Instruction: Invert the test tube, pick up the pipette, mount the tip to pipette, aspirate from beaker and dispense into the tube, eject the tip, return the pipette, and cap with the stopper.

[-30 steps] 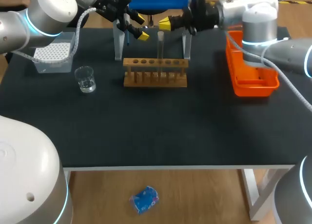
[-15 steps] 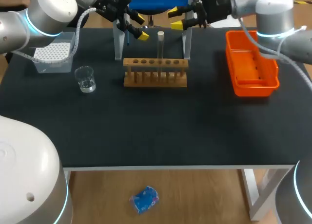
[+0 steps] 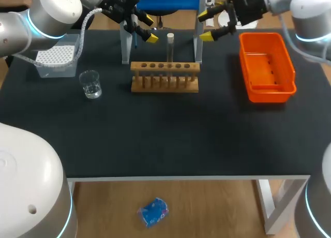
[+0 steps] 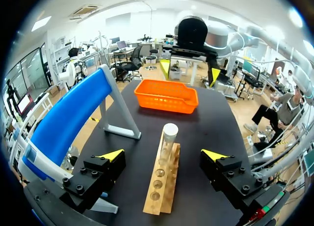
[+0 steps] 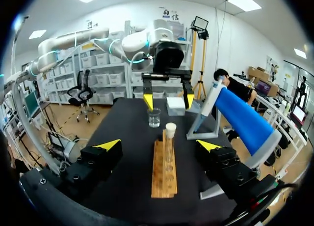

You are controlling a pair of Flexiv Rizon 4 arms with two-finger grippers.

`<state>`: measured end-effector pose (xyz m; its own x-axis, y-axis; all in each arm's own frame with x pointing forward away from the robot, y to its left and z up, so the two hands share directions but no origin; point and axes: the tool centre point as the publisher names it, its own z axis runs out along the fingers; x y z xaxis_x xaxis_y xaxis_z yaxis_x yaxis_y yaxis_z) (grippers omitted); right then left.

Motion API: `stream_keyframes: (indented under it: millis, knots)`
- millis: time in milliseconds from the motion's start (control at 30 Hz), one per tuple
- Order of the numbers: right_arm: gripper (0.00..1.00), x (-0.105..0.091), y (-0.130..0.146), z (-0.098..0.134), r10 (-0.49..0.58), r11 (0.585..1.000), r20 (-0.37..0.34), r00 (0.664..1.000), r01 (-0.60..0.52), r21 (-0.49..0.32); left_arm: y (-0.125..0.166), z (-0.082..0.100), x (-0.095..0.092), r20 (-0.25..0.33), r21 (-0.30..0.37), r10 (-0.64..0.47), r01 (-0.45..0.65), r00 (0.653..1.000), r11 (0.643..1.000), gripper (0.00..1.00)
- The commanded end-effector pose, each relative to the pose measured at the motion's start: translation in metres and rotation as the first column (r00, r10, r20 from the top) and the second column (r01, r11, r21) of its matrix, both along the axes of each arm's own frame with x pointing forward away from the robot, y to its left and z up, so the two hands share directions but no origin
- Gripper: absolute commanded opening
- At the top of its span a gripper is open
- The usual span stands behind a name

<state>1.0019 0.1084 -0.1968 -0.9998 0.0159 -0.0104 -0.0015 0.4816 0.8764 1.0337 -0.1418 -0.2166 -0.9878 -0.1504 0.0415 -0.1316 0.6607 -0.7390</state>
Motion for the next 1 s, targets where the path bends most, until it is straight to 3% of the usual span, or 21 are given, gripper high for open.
stream_keyframes:
  millis: [33,133,433,733,1000]
  knots:
    - [1.00,-0.016,-0.015,0.000,-0.109,0.994,0.052,0.993,0.110,-0.023,0.000,0.001,0.001,-0.003,0.003,-0.002,0.002,1.000,1.000,1.00]
    - [1.00,-0.019,-0.022,-0.004,-0.124,0.992,0.054,0.991,0.125,-0.033,0.002,0.003,-0.001,-0.008,0.008,0.007,-0.007,1.000,1.000,1.00]
    - [1.00,-0.026,-0.043,-0.012,-0.184,0.982,0.054,0.982,0.185,-0.025,0.024,0.021,-0.023,-0.019,0.040,0.207,-0.206,0.978,0.978,1.00]
    - [1.00,-0.037,-0.062,-0.020,-0.237,0.971,0.044,0.971,0.237,-0.009,0.047,0.036,-0.057,0.109,-0.012,0.356,-0.357,0.928,0.934,1.00]
    - [1.00,-0.044,-0.071,-0.024,-0.262,0.965,-0.006,0.965,0.262,0.020,0.059,0.039,-0.068,0.101,-0.021,0.456,-0.456,0.884,0.890,1.00]
